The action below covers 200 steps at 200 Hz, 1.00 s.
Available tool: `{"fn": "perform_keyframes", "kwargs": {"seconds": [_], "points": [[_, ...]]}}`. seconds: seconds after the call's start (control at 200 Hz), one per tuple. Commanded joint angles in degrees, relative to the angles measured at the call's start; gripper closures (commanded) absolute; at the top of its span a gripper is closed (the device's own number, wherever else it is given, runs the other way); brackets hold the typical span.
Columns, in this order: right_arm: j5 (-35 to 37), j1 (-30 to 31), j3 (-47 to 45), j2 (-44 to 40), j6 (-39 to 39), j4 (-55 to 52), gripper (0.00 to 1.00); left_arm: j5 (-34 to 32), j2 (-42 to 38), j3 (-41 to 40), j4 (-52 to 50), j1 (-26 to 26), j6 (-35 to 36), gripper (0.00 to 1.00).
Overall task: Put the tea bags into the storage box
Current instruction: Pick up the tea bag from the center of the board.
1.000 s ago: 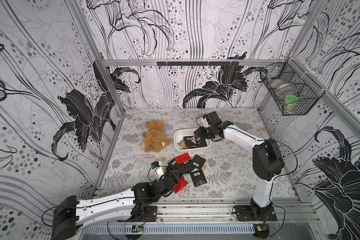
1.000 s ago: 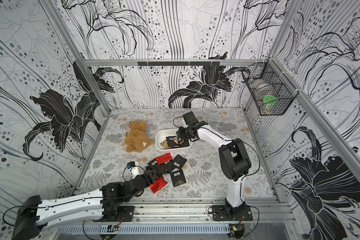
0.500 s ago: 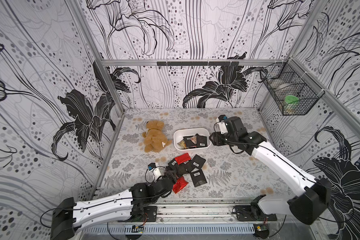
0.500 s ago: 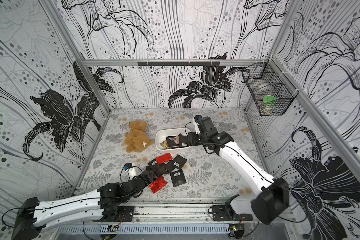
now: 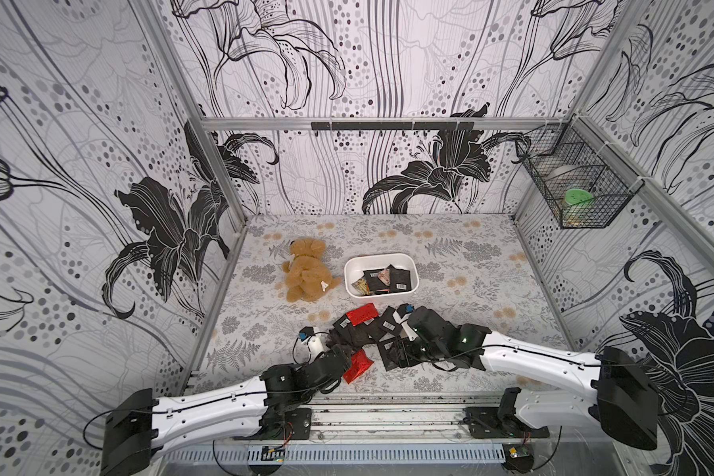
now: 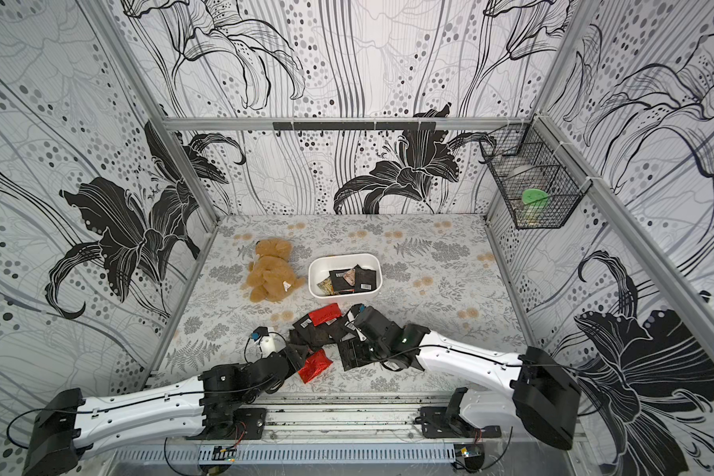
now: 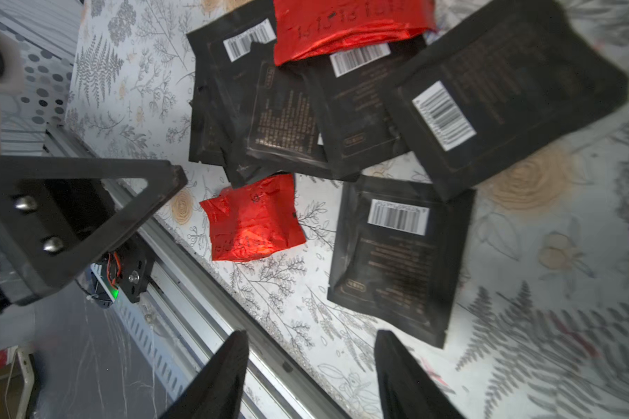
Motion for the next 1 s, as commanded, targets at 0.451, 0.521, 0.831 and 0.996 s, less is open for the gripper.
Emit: {"fn": "perform_keyframes", "kwargs": {"seconds": [0.451,0.521,0.831,0.996], "points": [[-2.4,3.4,10.2,19.5,0.9,8.5,0.44,6.4,4.6,-5.1,10.1,0.3,-1.8,0.55],[-2.2,3.9,11.6,21.3,0.7,8.1,0.44,7.3,5.7,-5.6,11.5,0.3,-1.8,0.57],[0.1,4.5,14.7,26.1,-0.7,3.5,0.44,8.2,8.8,-6.1,12.3,0.2,-2.1,0.59],[3.9,4.9,16.1,26.5,-1.2,-0.9,0.42,8.3,9.8,-6.0,12.3,0.3,-1.9,0.61]]}}
